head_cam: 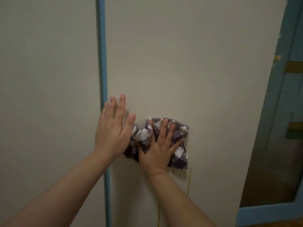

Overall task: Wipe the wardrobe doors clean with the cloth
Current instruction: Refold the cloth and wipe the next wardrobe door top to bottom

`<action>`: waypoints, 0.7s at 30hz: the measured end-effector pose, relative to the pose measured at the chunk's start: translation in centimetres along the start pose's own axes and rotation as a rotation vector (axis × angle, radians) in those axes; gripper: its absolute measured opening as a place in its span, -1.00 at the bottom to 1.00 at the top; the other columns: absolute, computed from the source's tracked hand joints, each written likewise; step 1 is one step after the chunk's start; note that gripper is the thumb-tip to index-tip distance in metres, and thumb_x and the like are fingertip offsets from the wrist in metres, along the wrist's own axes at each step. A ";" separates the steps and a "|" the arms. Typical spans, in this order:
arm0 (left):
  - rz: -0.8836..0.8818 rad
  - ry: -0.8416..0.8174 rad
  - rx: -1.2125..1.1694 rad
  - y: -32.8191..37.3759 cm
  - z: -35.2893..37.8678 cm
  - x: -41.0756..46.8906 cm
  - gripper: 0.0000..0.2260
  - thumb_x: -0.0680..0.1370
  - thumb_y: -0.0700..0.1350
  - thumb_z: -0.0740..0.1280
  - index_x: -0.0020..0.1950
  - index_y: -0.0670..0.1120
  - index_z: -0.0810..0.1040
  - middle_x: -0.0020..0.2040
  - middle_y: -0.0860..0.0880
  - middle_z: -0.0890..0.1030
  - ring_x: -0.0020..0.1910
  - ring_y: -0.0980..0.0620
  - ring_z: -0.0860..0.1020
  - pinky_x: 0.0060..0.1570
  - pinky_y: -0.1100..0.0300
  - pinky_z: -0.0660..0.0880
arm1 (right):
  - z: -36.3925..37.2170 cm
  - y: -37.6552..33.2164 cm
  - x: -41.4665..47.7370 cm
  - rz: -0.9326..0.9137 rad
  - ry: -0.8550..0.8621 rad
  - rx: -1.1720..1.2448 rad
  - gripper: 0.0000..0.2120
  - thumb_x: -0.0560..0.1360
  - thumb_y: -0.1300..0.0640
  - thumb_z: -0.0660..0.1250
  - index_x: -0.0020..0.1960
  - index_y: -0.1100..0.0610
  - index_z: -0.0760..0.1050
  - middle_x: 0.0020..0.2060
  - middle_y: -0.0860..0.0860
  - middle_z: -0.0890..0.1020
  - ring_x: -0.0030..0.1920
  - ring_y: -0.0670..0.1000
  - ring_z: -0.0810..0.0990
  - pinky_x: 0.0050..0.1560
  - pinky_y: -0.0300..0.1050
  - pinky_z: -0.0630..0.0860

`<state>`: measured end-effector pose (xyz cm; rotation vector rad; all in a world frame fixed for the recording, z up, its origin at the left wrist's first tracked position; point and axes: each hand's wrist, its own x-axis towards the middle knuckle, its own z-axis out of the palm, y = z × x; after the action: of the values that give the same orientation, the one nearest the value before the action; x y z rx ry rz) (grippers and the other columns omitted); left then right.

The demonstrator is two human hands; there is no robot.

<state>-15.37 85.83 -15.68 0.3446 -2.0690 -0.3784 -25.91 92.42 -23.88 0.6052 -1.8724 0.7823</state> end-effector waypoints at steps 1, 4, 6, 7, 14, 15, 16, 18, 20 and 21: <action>0.026 -0.007 -0.044 -0.5 -0.4 -0.2 -0.43 0.46 0.29 -0.15 0.43 0.17 -0.18 0.53 -0.01 -0.08 0.49 0.09 -0.14 0.38 0.24 -0.21 | 0.3 -1.3 0.0 -0.012 -0.015 -0.012 -0.35 0.42 -0.22 0.07 0.46 -0.09 0.03 0.52 0.07 -0.11 0.49 0.12 -0.24 0.33 0.34 -0.20; 0.118 -0.021 -0.031 -1.8 -1.1 -1.0 -0.45 0.46 0.27 -0.12 0.40 0.20 -0.21 0.52 0.01 -0.13 0.46 0.13 -0.16 0.40 0.15 -0.14 | 1.1 -4.3 -0.3 -0.101 -0.055 -0.026 -0.31 0.41 -0.17 0.06 0.47 -0.12 -0.13 0.50 0.04 -0.22 0.47 0.09 -0.33 0.32 0.35 -0.23; 0.138 -0.019 0.010 -2.4 -1.2 -1.6 -0.45 0.46 0.26 -0.10 0.40 0.19 -0.20 0.49 0.04 -0.16 0.48 0.07 -0.13 0.43 0.04 -0.10 | 1.3 -5.6 -0.4 -0.154 -0.066 -0.008 -0.33 0.45 -0.15 0.04 0.47 -0.13 -0.18 0.47 0.00 -0.36 0.46 0.07 -0.35 0.32 0.34 -0.25; 0.131 -0.022 0.012 -2.8 -1.3 -1.8 -0.45 0.45 0.26 -0.10 0.40 0.19 -0.19 0.48 0.05 -0.17 0.49 0.03 -0.11 0.44 0.00 -0.08 | 1.5 -6.1 -0.4 -0.162 -0.057 -0.005 -0.34 0.47 -0.14 0.04 0.47 -0.12 -0.20 0.46 -0.01 -0.38 0.47 0.07 -0.35 0.32 0.33 -0.26; 0.037 -0.094 0.169 -4.1 -0.3 -3.6 -0.45 0.43 0.32 -0.19 0.38 0.26 -0.25 0.53 -0.01 -0.16 0.49 0.04 -0.18 0.38 -0.06 -0.30 | 2.8 -6.1 -3.1 -0.315 -0.133 -0.102 -0.26 0.41 -0.18 -0.02 0.52 -0.01 -0.15 0.49 0.01 0.04 0.49 0.13 -0.23 0.36 0.33 -0.25; 0.039 -0.118 0.197 -4.2 0.0 -3.9 -0.45 0.42 0.33 -0.20 0.37 0.27 -0.28 0.52 -0.02 -0.20 0.49 0.04 -0.20 0.36 -0.06 -0.32 | 3.1 -5.8 -4.1 -0.345 -0.165 -0.125 -0.24 0.40 -0.19 -0.03 0.52 0.00 -0.20 0.49 -0.01 0.02 0.49 0.13 -0.23 0.36 0.34 -0.22; 0.043 -0.141 0.216 -4.4 0.2 -4.4 -0.44 0.42 0.34 -0.20 0.37 0.28 -0.31 0.52 -0.02 -0.24 0.48 0.04 -0.22 0.36 -0.05 -0.32 | 3.2 -5.6 -5.0 -0.359 -0.192 -0.149 -0.23 0.39 -0.20 -0.04 0.51 -0.01 -0.22 0.50 -0.01 0.01 0.49 0.13 -0.23 0.36 0.34 -0.20; 0.049 -0.165 0.222 -4.7 0.4 -4.8 -0.42 0.42 0.34 -0.16 0.37 0.27 -0.32 0.50 -0.03 -0.29 0.49 0.01 -0.21 0.38 -0.05 -0.27 | 3.3 -5.4 -5.4 -0.360 -0.210 -0.180 -0.24 0.38 -0.20 -0.05 0.52 -0.01 -0.16 0.50 -0.01 0.01 0.49 0.13 -0.23 0.36 0.33 -0.22; 0.048 -0.173 0.204 -4.8 0.4 -5.3 -0.40 0.46 0.31 -0.06 0.38 0.25 -0.31 0.48 -0.03 -0.34 0.49 -0.01 -0.17 0.40 -0.05 -0.20 | 3.0 -5.1 -5.3 -0.381 -0.210 -0.161 -0.25 0.39 -0.21 -0.01 0.52 -0.02 -0.11 0.49 -0.01 0.05 0.49 0.11 -0.23 0.37 0.30 -0.22; 0.051 -0.172 0.192 -4.8 0.6 -5.5 -0.39 0.48 0.29 -0.01 0.38 0.25 -0.31 0.46 -0.01 -0.38 0.49 -0.01 -0.16 0.41 -0.05 -0.16 | 2.9 -4.6 -5.4 -0.405 -0.212 -0.147 -0.24 0.39 -0.21 0.02 0.51 -0.03 -0.13 0.50 -0.01 0.04 0.49 0.10 -0.23 0.37 0.28 -0.21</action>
<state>-12.72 83.69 -22.17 0.3839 -2.2853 -0.1837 -22.29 87.59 -28.59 0.9639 -1.8895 0.3232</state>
